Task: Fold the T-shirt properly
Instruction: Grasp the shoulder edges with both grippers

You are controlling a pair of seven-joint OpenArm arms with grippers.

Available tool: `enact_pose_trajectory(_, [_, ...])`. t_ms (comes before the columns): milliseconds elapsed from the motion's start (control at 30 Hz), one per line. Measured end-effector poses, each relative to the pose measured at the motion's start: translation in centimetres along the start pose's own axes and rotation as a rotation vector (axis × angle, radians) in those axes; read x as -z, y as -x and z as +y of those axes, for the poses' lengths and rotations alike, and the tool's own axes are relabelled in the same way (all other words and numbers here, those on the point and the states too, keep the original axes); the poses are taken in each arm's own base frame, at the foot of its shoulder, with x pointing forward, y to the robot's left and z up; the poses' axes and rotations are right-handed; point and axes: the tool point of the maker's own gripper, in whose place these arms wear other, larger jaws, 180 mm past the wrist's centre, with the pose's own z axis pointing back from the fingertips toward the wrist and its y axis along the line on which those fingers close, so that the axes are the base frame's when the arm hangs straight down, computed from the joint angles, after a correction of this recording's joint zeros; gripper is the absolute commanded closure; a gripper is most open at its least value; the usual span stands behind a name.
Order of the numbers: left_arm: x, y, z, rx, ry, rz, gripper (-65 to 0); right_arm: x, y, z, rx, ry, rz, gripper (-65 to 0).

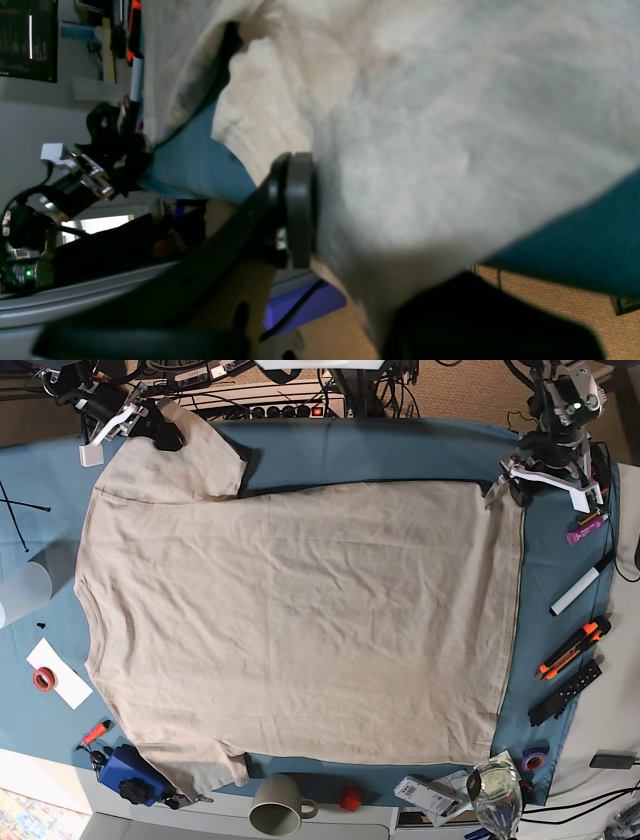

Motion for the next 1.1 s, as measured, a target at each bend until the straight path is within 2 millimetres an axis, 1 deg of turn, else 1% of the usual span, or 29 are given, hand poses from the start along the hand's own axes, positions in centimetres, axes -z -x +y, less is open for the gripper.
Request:
enact_pose_trajectory(133, [0.5,0.4,-0.7,-0.049,0.074,0.006,-40.8,0.0,0.0,0.0,-0.001,0.000,0.001,-9.3])
enact_pose_trajectory(267, [0.5,0.8,-1.5,-0.091,0.121,0.023,-40.4,0.0,0.0,0.0,-0.001,0.000,0.001,-9.3])
enact_pose_trajectory(333, [0.4,1.3,-2.2,-0.082,0.157,0.048,-37.6,0.0,0.0,0.0,-0.001,0.000,0.001,-9.3])
enact_pose_trajectory(433, [0.5,1.4,-2.5,-0.095,0.169,0.053,-34.5,0.0,0.0,0.0,-0.001,0.000,0.001,-9.3])
enact_pose_trajectory(533, [0.4,1.6,-2.9,-0.111,0.183,0.060,-34.5,0.0,0.0,0.0,-0.001,0.000,0.001,-9.3])
enact_pose_trajectory(700, [0.1,2.3,-4.7,-0.117,0.276,0.083,-34.5,0.0,0.0,0.0,-0.001,0.000,0.003,-9.3])
enact_pose_trajectory(900, [0.1,2.1,-4.7,-0.116,0.278,0.074,-34.5,0.0,0.1,0.0,-0.001,0.000,0.003,-9.3])
enact_pose_trajectory(1100, [0.4,1.3,-4.0,-0.103,0.244,0.013,-34.5,0.0,0.1,0.0,-0.001,0.000,0.004,-9.3])
